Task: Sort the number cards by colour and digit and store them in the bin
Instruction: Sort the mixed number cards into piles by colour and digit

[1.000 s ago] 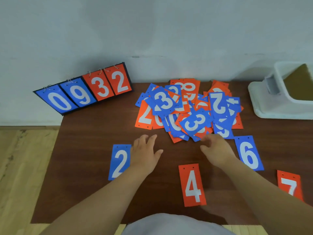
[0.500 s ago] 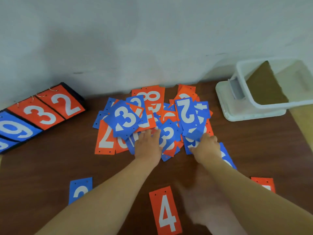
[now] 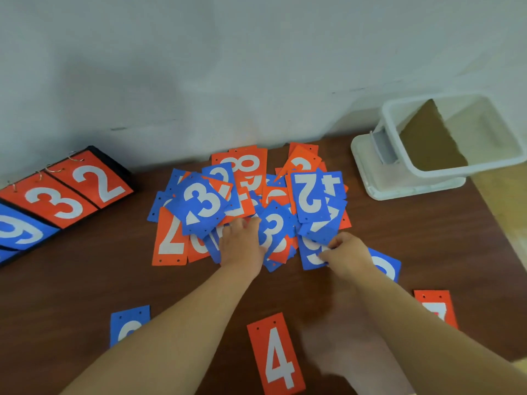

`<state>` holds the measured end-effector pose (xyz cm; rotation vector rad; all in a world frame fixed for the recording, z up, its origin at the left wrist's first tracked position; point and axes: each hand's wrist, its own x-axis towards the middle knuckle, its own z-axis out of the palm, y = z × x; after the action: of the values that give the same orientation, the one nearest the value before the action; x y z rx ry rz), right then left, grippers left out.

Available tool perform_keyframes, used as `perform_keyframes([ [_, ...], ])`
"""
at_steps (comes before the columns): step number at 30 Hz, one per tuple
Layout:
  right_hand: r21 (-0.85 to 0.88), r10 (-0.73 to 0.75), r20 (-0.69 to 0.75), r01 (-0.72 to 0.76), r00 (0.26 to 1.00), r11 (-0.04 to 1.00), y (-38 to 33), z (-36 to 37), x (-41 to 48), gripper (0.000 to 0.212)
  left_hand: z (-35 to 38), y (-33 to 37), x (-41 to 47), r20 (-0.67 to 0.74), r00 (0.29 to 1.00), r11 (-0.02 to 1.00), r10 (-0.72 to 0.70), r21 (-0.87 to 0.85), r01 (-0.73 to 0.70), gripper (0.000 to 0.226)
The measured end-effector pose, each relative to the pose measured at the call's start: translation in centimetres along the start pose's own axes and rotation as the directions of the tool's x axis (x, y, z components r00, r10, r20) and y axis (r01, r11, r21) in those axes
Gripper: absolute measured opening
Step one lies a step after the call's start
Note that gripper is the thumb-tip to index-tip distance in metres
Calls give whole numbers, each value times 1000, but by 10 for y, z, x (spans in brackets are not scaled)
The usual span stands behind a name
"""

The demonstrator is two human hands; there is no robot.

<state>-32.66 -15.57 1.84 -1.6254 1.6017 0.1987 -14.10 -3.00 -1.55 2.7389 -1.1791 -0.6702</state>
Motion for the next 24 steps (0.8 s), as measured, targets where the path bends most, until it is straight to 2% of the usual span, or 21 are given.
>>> perform_keyframes([
  [6,158,-30,32,24,999,987,27,-20,-42,23,-7,5,1,52,998,999,-22,-25,24,74],
  [8,175,-45,16,42,999,984,38,-26,-54,25,-8,4,-1,36,999,999,17,-29,-16,67],
  [10,211,-56,-3,56,998,976,48,-30,-66,26,-7,1,-9,19,998,989,51,-138,-48,53],
  [13,282,-65,-23,69,998,957,59,-31,-82,26,-15,-6,-36,5,998,901,62,-431,-54,40],
  [15,367,-85,-10,83,996,926,64,-27,-93,28,-23,-14,-63,-5,999,821,46,-569,-41,37],
  [18,448,-127,4,112,992,887,63,-12,-108,30,-33,-37,-107,-1,998,673,-67,-738,44,37],
  [21,488,-169,67,115,983,865,48,16,-125,31,-34,-74,-147,-13,984,572,-175,-815,91,38],
  [24,416,-241,143,162,960,895,23,52,-140,28,-35,-118,-180,-26,962,550,-273,-824,134,38],
])
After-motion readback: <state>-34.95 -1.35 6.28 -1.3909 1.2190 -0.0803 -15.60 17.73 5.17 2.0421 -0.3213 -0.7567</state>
